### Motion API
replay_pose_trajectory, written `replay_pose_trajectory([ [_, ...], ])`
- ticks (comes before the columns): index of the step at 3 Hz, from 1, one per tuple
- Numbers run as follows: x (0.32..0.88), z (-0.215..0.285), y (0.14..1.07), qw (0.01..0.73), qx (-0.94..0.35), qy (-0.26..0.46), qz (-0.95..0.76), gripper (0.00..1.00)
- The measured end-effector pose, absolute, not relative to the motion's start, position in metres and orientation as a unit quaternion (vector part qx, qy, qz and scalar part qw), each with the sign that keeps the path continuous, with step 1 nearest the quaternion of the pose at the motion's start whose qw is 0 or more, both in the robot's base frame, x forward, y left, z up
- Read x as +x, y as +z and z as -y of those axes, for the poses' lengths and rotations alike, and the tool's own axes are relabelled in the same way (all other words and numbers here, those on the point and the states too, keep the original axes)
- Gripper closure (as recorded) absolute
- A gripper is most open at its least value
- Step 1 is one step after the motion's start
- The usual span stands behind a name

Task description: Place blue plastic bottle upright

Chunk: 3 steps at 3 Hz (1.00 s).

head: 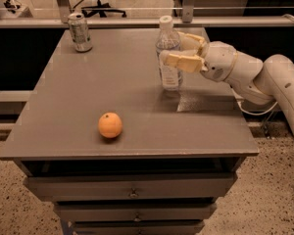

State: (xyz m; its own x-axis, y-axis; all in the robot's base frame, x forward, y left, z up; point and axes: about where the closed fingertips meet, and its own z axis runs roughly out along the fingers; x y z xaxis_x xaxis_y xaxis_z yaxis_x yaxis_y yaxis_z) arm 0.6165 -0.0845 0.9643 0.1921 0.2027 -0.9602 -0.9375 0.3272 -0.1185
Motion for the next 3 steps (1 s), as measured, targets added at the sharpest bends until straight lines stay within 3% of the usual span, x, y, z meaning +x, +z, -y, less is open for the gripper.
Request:
replay_pose_trajectory([
  [2, 0.624, 0.092, 0.953, 0.651, -0.357, 0.442, -0.504, 1.00],
  [3, 0.625, 0.094, 0.946, 0.647, -0.346, 0.449, -0.511, 0.82],
])
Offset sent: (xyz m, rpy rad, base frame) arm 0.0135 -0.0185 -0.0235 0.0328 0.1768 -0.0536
